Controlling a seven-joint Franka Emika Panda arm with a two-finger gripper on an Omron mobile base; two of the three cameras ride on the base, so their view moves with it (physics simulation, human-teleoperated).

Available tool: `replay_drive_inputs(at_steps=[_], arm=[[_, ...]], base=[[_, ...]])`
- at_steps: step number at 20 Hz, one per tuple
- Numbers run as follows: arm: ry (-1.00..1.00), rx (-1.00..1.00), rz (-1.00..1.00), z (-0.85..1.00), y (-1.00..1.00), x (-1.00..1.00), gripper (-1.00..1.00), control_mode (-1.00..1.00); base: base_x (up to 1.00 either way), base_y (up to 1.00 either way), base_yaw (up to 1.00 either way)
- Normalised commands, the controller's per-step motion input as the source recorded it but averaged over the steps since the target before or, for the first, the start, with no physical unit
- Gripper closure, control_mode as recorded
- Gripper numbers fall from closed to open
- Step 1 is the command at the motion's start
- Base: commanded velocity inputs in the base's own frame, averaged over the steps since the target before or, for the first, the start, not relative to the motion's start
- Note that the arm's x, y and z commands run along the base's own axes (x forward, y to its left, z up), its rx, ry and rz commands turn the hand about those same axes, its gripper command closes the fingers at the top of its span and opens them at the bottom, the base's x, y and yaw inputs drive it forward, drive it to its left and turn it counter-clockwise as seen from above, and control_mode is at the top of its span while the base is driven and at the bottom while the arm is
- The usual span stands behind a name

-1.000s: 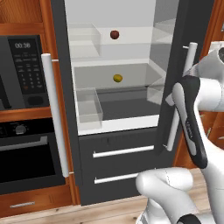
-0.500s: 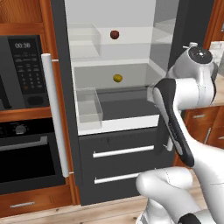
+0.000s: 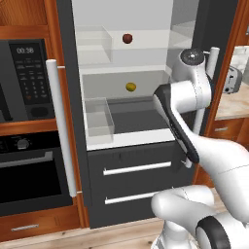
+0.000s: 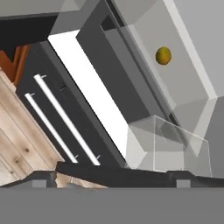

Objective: Retrieve the apple and orange from the fridge and place them into the bowl on the dining table.

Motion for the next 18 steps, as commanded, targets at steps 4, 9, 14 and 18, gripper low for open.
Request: replay_drive_inputs(at_steps=[4,9,14,18], arm=[[-0.13,-0.01,0.12,-0.16,0.0,0.67,-1.0,-1.0],[-0.33,-0.11,0.05,-0.05,0.0,0.31,-1.0,-1.0],[-0.06,-0.06,-0.01,0.0,-0.02,0.31,-1.0,-1.0],[0.0,-0.02,-0.06,0.0,-0.06,0.47,-1.0,-1.0]], base=[[0.0,0.0,0.0],[0.0,0.0,0.0],[0.0,0.0,0.0],[0.0,0.0,0.0]])
